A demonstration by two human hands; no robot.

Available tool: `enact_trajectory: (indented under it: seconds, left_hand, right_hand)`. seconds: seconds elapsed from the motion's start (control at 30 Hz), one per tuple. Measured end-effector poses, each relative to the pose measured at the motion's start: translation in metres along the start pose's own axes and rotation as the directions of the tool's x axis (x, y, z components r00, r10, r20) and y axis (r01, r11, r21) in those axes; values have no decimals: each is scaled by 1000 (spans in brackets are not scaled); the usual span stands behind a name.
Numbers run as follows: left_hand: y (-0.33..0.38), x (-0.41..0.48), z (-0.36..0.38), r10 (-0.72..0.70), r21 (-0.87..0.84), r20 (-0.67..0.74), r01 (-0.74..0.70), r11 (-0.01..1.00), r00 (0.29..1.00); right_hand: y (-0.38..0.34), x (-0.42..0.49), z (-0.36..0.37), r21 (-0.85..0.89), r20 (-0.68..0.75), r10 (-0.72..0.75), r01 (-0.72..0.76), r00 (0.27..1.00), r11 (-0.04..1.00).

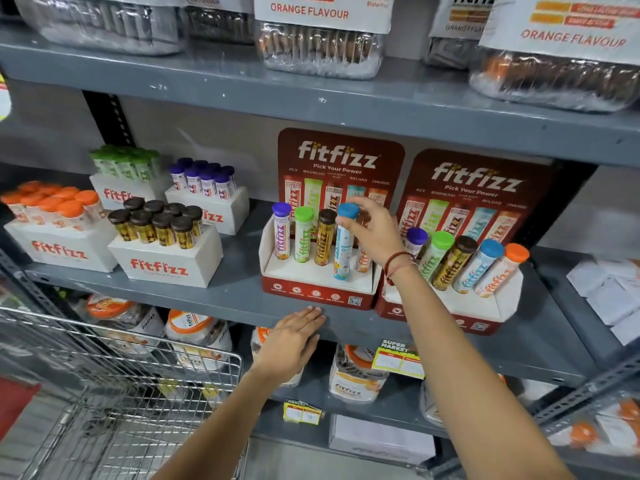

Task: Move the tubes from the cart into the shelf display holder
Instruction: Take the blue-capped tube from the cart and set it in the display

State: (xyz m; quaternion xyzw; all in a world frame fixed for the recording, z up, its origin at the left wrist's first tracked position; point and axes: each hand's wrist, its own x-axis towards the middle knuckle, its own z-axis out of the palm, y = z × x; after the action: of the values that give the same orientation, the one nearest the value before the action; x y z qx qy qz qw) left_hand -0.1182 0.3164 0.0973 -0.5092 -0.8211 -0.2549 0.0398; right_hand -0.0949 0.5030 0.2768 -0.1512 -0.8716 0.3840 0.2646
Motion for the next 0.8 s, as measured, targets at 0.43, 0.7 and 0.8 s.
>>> enact_trajectory:
  seconds: [0.43, 0.7, 0.8]
  left_hand:
    - [-4, -1, 3, 26, 17, -7, -26, 1000, 1000]
    - [-4, -1, 4, 31, 24, -12, -31, 999, 999]
    - [-5, -1, 4, 31, 21, -9, -31, 999, 999]
  right_hand:
    - [-13, 19, -21, -421, 291, -22, 149, 956, 895]
    - [-20, 31, -25, -477, 365, -10, 196, 931, 857]
    - [-22, 31, -24, -467, 387, -17, 212, 922, 858]
